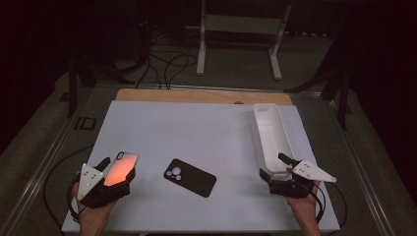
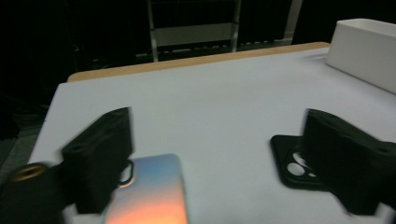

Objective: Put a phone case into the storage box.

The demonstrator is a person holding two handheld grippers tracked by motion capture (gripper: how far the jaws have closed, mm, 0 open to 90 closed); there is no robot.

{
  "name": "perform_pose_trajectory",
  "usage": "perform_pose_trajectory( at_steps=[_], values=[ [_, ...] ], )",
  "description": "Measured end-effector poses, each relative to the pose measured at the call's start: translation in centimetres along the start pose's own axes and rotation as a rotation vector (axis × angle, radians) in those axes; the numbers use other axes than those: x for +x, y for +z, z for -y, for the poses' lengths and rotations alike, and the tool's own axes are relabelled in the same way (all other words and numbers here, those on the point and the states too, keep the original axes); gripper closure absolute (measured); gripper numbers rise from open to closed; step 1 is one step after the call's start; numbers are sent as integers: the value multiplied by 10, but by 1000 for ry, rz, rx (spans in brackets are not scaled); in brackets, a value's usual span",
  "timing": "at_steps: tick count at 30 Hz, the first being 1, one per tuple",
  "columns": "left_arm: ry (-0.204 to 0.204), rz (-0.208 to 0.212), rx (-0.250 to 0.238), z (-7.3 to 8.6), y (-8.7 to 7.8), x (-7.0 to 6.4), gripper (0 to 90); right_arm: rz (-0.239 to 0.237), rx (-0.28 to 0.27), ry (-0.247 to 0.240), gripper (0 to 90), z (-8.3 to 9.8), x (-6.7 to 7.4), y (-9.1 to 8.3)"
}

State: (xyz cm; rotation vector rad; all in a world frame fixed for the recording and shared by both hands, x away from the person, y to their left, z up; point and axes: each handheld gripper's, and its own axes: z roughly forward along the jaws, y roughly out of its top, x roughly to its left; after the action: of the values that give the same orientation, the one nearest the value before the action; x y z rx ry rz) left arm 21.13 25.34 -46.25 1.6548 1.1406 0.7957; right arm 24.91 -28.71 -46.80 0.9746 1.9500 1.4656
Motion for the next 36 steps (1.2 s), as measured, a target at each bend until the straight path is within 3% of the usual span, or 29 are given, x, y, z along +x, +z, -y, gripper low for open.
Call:
perform_pose_trajectory(
  at_steps=[6, 14, 18, 22, 25, 27, 32, 36],
  values=[
    [-30, -10, 23, 1, -9, 14, 0, -1, -3, -3, 93, 1, 0, -1],
    [-33, -11, 94, 3, -3, 16, 0, 1, 6, -4, 94, 2, -1, 0],
    [-19, -31, 182, 2, 4, 17, 0, 2, 12, -4, 94, 2, -2, 1],
    [-12, -61, 310, 1, 14, 23, 0, 6, 14, -7, 94, 2, -1, 1],
    [-18, -90, 359, 1, 19, 28, 14, 11, 15, -4, 94, 2, -2, 1],
    [-39, -80, 392, 2, 24, 31, 19, 14, 16, 0, 93, 2, -3, 1],
    [-40, -65, 500, 4, 38, 35, 13, 18, 13, 1, 94, 2, -4, 0],
    [-52, -54, 556, 6, 48, 37, 10, 21, 12, 1, 94, 2, -4, 0]
  ],
)
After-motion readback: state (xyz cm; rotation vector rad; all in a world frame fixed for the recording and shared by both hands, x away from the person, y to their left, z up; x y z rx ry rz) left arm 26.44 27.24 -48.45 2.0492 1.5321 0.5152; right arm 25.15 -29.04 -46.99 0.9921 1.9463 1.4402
